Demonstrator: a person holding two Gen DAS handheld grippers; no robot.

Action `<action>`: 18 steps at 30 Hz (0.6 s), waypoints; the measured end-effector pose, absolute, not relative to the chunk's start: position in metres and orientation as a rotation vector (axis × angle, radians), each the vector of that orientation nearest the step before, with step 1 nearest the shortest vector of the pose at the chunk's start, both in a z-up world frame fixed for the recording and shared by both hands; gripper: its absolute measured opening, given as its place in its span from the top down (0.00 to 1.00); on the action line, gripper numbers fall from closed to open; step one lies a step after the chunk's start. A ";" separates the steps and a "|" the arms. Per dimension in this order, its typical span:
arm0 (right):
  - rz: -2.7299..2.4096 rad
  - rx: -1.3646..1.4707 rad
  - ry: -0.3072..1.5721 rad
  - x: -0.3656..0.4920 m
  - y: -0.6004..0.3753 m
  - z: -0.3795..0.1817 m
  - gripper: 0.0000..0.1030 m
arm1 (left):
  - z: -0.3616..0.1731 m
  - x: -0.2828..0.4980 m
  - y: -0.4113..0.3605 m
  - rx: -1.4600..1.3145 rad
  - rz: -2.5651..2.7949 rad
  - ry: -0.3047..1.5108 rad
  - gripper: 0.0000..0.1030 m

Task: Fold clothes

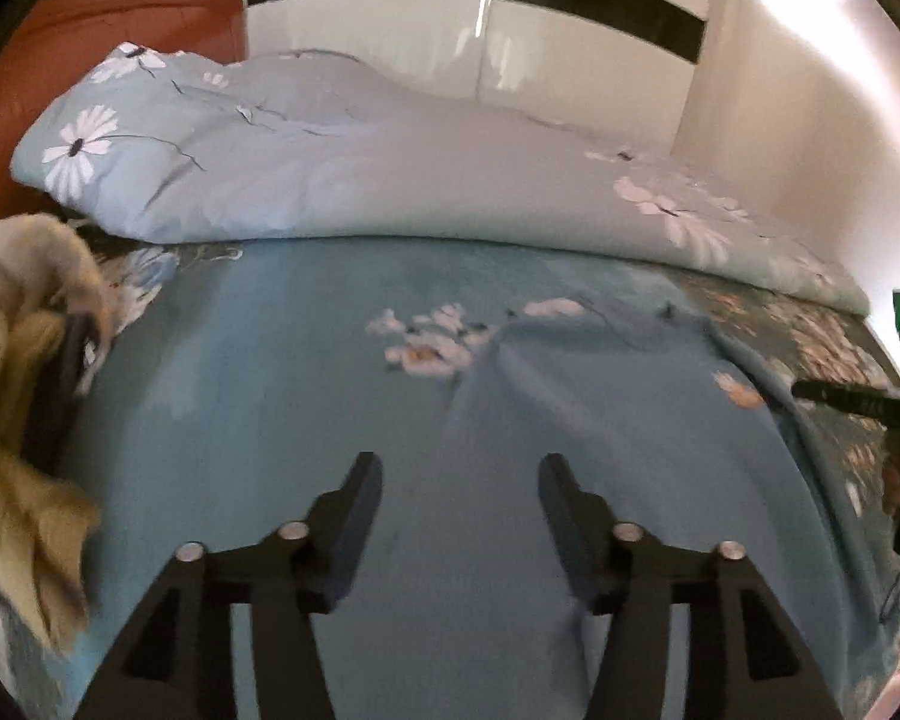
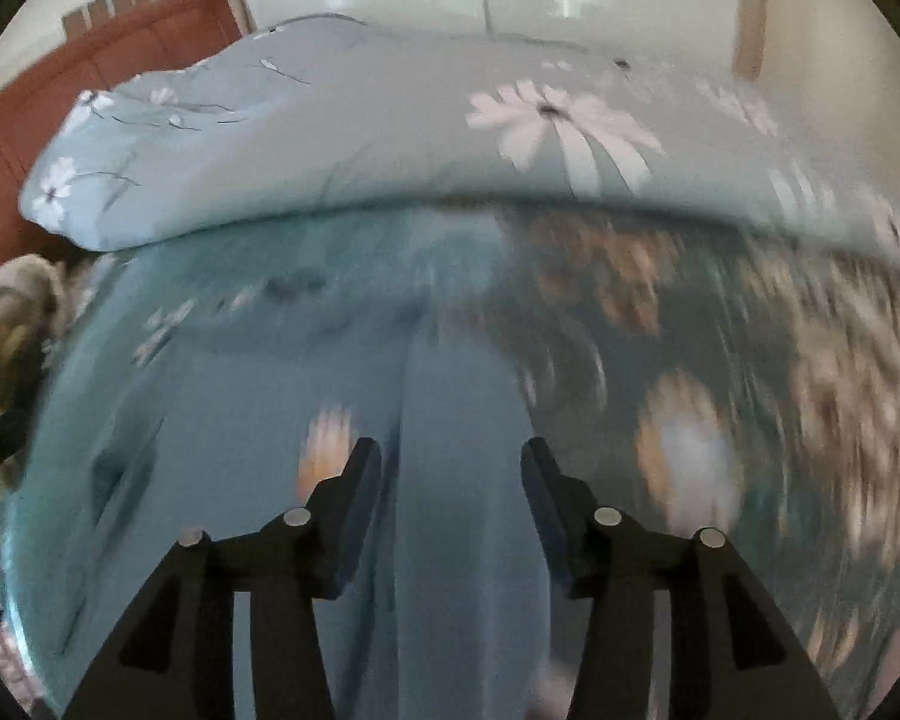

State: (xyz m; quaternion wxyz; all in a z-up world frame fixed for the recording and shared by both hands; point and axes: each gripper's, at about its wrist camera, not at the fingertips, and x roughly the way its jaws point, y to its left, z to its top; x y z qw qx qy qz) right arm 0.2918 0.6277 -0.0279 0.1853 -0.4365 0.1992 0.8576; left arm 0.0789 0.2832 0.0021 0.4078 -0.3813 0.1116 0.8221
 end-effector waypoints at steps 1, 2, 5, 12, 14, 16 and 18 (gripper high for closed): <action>2.421 -1.227 0.601 0.312 0.622 -0.031 0.51 | 0.000 0.090 0.275 -0.954 2.079 0.286 0.39; 2.425 -1.225 0.643 0.331 0.615 -0.034 0.51 | -0.002 0.101 0.267 -0.954 2.084 0.285 0.39; 2.423 -1.231 0.787 0.393 0.602 -0.050 0.51 | -0.012 0.123 0.248 -0.999 2.060 0.242 0.39; 2.431 -1.287 0.896 0.458 0.569 -0.072 0.51 | -0.014 0.154 0.227 -1.059 2.027 0.142 0.39; 2.461 -1.281 0.942 0.460 0.562 -0.072 0.51 | -0.007 0.161 0.221 -1.046 2.025 0.131 0.39; 2.494 -1.277 0.987 0.460 0.556 -0.071 0.51 | -0.002 0.169 0.215 -1.025 2.030 0.135 0.39; 2.513 -1.284 0.981 0.457 0.549 -0.069 0.71 | 0.002 0.173 0.210 -1.013 2.034 0.134 0.39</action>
